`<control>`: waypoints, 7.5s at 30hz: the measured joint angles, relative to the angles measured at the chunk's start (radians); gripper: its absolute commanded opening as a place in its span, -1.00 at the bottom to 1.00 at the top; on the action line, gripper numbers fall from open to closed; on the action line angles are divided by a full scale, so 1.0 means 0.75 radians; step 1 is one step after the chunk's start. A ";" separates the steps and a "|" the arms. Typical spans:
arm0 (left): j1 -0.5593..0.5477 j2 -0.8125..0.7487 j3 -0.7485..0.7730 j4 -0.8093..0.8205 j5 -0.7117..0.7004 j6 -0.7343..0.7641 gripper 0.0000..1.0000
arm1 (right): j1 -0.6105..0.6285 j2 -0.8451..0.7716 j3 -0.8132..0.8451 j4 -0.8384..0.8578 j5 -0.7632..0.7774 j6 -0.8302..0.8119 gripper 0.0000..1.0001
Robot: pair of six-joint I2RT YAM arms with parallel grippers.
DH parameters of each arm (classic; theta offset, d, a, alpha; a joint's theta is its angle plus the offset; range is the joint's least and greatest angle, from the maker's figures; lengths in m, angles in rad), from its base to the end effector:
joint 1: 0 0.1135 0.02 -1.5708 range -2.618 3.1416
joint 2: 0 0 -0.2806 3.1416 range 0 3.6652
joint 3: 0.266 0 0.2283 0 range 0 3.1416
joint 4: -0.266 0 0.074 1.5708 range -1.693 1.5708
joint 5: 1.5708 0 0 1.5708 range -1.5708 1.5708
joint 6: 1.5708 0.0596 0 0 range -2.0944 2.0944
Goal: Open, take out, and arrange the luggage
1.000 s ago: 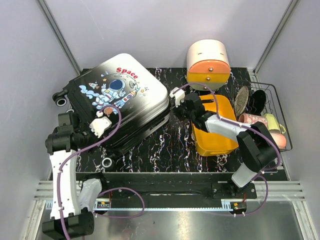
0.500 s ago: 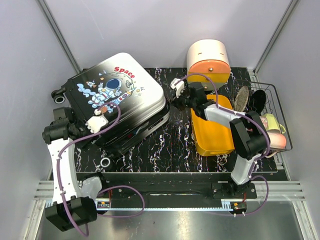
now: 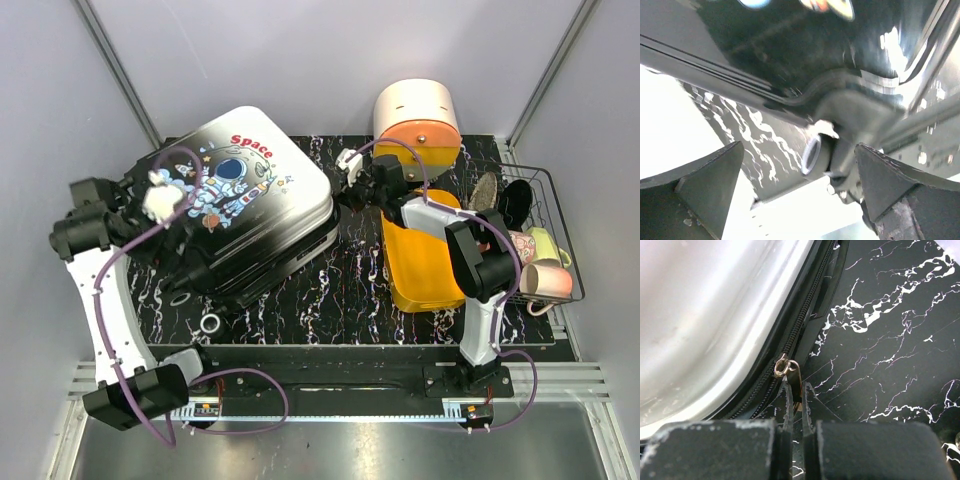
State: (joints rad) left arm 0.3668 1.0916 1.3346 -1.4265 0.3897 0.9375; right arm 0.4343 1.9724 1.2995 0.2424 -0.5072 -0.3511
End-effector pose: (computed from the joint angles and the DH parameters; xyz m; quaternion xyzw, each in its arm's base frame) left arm 0.1376 0.0286 0.3542 0.3068 0.9133 -0.0364 0.2654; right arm 0.3996 0.2173 0.2288 -0.4370 0.7010 0.2327 0.5133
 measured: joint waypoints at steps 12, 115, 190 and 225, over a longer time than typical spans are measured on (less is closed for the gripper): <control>0.162 0.190 0.276 0.262 0.179 -0.818 0.98 | 0.019 -0.153 -0.212 0.039 -0.015 0.040 -1.00; 0.097 0.500 0.143 0.885 -0.263 -1.628 0.86 | 0.101 -0.240 -0.201 -0.166 0.373 0.335 -1.00; 0.375 0.746 0.055 0.968 -0.098 -1.680 0.57 | -0.127 0.061 0.217 -0.407 -0.220 0.166 -1.00; 0.279 0.649 -0.041 1.065 -0.187 -1.578 0.54 | -0.035 0.487 0.597 -0.023 -0.293 0.347 -1.00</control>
State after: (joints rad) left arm 0.5758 1.5784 1.3041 -0.6281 0.2493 -0.2459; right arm 0.4080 2.3379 1.7473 0.2253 -0.7269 -0.0906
